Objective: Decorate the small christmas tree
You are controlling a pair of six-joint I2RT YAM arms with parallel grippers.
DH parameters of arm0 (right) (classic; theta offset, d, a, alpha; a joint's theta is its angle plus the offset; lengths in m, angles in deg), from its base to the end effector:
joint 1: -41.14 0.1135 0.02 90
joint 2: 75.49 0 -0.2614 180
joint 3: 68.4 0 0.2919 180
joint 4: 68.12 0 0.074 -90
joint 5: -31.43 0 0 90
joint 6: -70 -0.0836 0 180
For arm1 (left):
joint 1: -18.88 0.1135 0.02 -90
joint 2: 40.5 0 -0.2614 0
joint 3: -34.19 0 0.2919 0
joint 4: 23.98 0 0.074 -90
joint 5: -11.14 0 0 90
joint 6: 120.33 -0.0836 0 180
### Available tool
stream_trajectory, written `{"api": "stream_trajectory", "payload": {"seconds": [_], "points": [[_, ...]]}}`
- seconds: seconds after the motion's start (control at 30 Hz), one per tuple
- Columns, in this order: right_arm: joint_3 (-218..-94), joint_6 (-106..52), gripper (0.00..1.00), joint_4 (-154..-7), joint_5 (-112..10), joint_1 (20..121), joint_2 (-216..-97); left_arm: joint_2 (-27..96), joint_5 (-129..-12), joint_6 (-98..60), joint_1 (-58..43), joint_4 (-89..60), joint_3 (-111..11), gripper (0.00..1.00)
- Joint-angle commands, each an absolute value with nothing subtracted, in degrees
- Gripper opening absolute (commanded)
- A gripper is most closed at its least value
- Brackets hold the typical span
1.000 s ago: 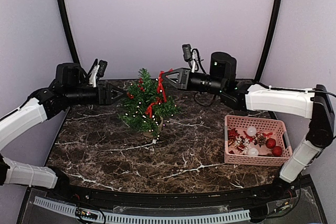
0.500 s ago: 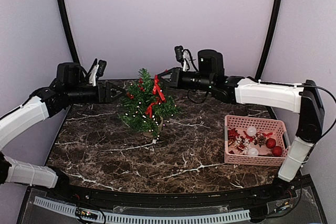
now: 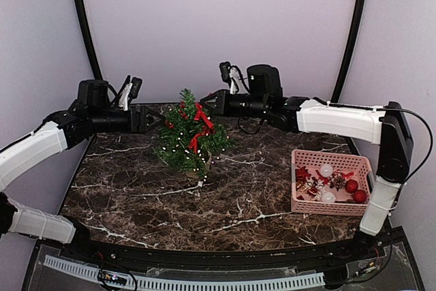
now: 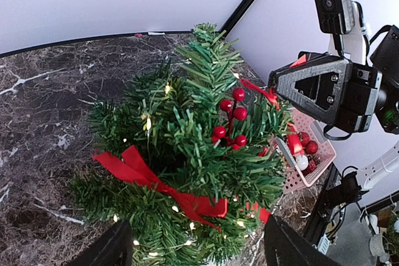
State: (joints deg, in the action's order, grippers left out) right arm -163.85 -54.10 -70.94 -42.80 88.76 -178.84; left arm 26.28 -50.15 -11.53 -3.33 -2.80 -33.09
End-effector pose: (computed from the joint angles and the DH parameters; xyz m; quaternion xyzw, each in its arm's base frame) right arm 0.3346 0.4004 0.2990 -0.1767 0.7472 0.4933 0.4088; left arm 0.3058 -0.1682 0.3042 0.1646 0.7923 -0.3840 0.4446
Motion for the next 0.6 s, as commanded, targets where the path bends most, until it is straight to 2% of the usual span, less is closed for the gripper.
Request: {"api": "stream_trajectory", "payload": {"seconds": [0.0, 0.57], "points": [[-166.5, -51.9, 0.00, -72.0, -44.8, 89.7, -180.0, 27.6, -48.4, -13.0, -2.8, -3.7, -35.4, 0.74], [-168.0, -46.3, 0.00, -76.9, -50.5, 91.1, -181.4, 30.0, -47.7, -13.5, -2.8, -4.5, -35.6, 0.74]]}}
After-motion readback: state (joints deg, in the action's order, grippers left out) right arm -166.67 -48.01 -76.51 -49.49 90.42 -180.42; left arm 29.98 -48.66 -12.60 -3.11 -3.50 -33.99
